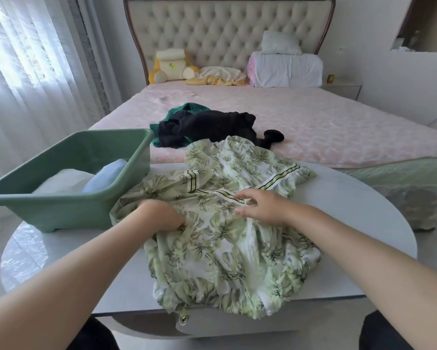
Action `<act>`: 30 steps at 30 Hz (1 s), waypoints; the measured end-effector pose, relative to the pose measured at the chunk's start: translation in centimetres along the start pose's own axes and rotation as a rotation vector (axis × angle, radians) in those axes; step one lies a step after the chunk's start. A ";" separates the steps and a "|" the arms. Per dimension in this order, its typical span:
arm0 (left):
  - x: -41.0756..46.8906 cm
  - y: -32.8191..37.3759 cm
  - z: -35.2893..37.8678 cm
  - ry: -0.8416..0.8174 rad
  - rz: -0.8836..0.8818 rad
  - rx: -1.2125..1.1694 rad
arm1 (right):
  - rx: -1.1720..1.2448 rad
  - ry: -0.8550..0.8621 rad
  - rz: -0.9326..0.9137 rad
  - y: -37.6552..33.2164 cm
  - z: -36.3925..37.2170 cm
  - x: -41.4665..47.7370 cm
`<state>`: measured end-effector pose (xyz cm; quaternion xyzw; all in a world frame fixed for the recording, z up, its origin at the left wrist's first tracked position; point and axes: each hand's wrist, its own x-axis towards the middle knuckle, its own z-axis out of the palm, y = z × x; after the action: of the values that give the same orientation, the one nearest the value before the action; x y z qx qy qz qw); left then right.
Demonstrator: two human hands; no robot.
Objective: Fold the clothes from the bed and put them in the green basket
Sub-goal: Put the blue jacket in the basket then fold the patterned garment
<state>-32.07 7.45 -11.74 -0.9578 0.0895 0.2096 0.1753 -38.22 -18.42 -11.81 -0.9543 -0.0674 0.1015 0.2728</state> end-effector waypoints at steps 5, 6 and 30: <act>0.4 3.4 -1.3 0.489 0.151 -0.060 | -0.069 0.252 0.050 2.6 -1.8 -0.3; 0.5 4.7 -1.6 0.539 0.248 -0.183 | -0.109 0.265 0.072 3.3 -2.0 -0.4; 4.4 11.8 -0.7 0.593 0.420 -0.509 | 0.176 0.219 0.123 5.4 -1.1 -1.3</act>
<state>-30.75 -4.07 -16.59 -0.9502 0.2741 -0.0275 -0.1458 -38.89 -23.74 -13.58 -0.9345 0.0306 0.0187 0.3542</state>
